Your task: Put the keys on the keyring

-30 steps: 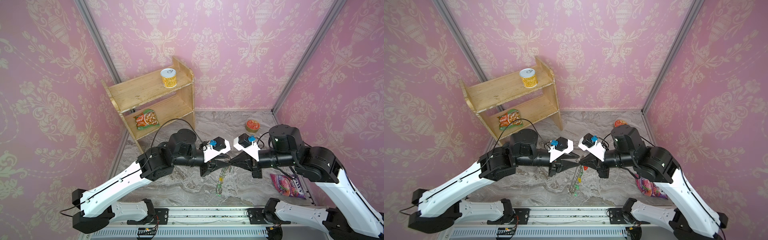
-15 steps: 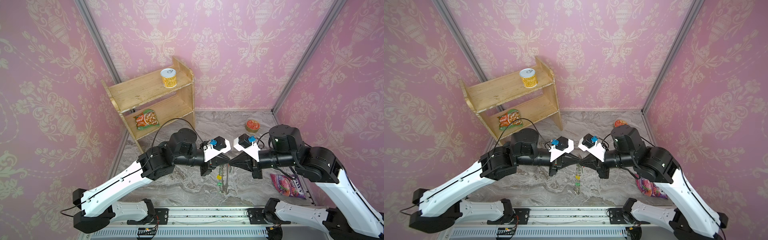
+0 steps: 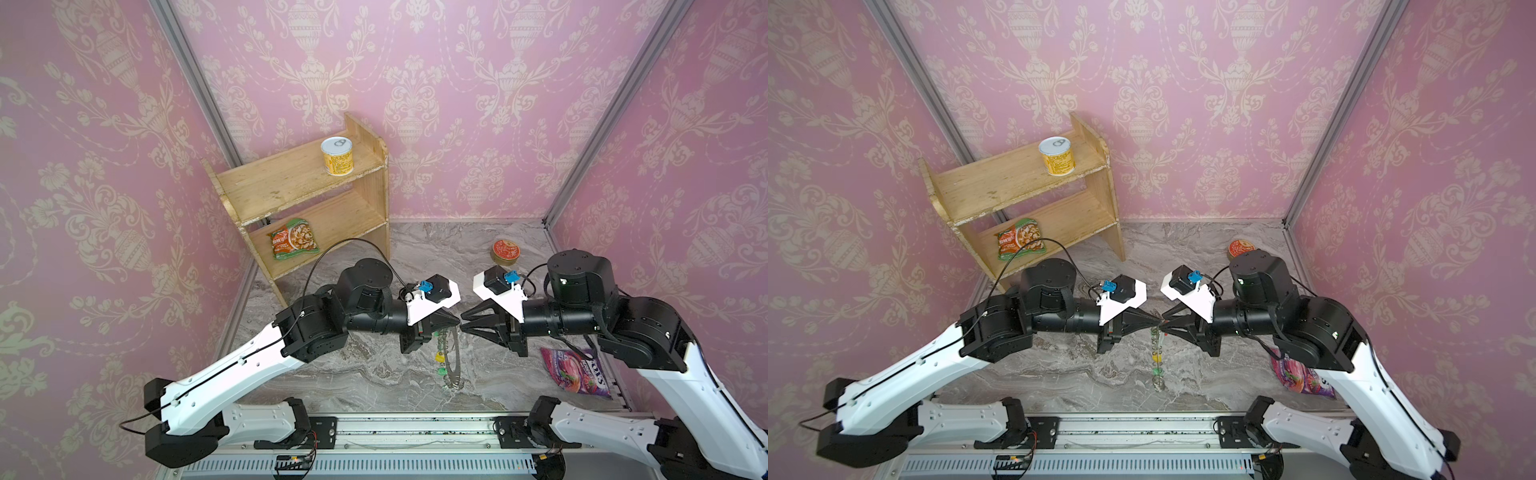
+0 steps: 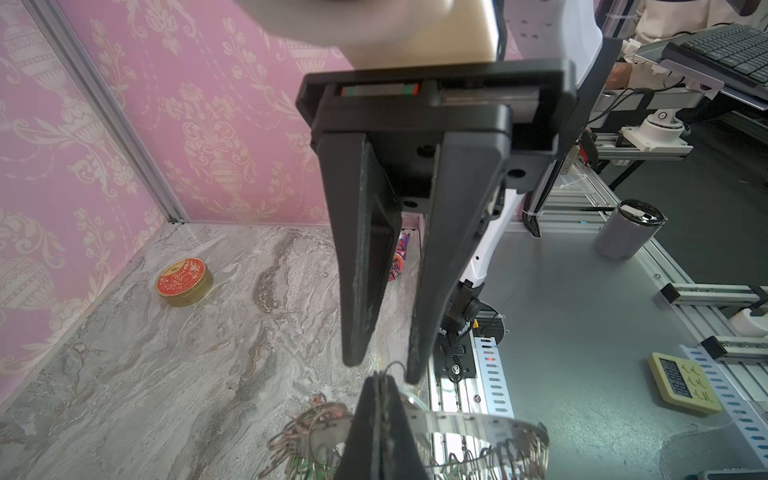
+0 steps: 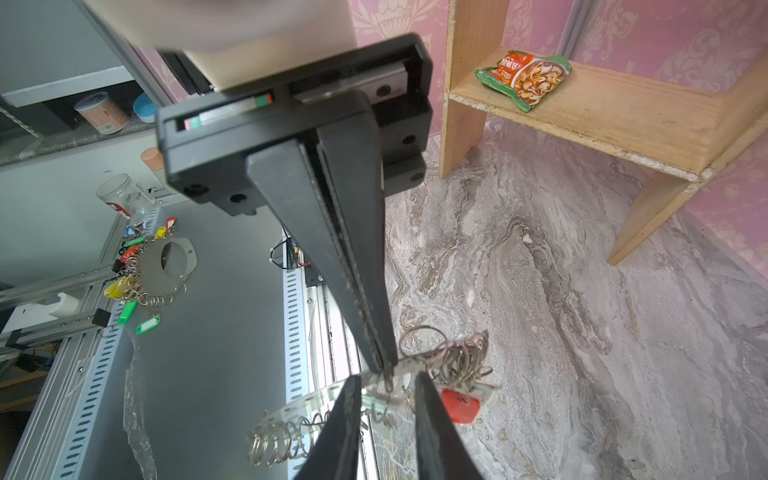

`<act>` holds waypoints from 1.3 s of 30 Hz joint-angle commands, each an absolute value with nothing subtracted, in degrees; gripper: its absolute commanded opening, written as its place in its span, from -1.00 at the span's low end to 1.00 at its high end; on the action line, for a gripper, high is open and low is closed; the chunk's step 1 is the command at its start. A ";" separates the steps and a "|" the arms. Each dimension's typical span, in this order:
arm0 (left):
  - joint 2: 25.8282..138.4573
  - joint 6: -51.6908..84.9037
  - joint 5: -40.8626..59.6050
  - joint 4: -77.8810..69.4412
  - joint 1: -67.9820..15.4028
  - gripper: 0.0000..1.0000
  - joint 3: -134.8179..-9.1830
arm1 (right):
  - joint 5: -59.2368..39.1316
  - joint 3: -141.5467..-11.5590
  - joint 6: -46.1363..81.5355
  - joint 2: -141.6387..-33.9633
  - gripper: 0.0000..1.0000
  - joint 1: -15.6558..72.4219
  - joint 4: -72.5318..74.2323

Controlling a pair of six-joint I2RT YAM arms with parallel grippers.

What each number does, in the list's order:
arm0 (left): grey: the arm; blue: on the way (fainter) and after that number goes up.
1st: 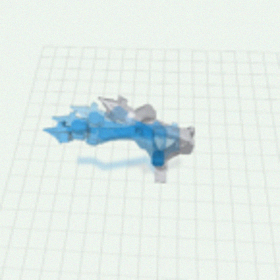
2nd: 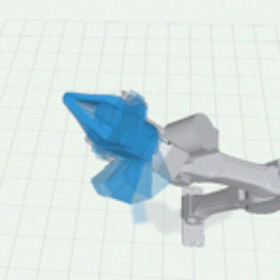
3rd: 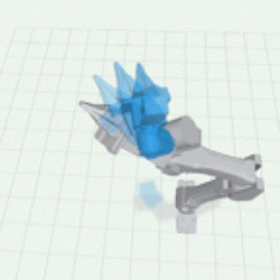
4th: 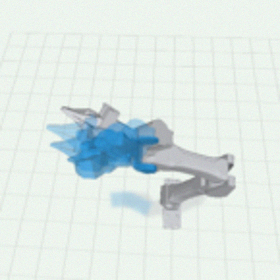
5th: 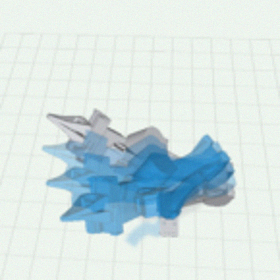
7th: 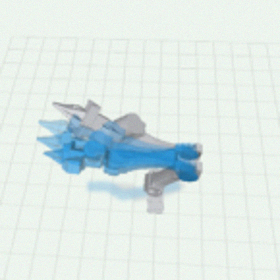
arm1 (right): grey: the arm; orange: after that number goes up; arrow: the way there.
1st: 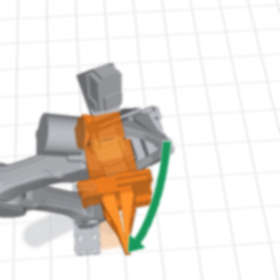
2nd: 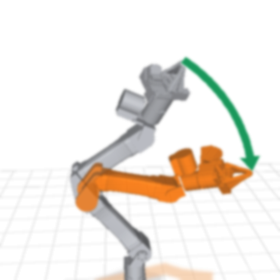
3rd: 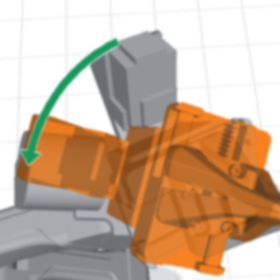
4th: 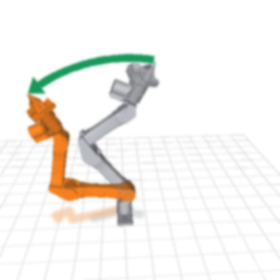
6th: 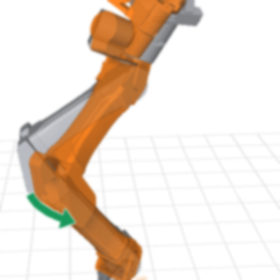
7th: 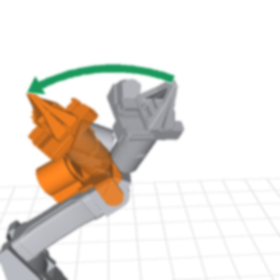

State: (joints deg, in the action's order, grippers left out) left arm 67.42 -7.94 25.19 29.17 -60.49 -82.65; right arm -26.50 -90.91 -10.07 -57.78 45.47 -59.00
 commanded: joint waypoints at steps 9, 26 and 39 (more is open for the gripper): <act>64.78 -7.56 24.75 22.94 -60.47 -1.00 -82.35 | -26.39 -89.66 -8.63 -56.70 -0.47 45.35 -57.05; 61.13 -6.30 21.60 15.30 -59.95 -1.00 -78.15 | -26.92 -89.22 -7.90 -56.49 -1.00 45.41 -56.65; 58.64 -0.72 23.17 -1.46 -58.64 -1.00 -71.92 | -29.82 -85.84 -5.47 -56.35 -1.00 45.50 -52.82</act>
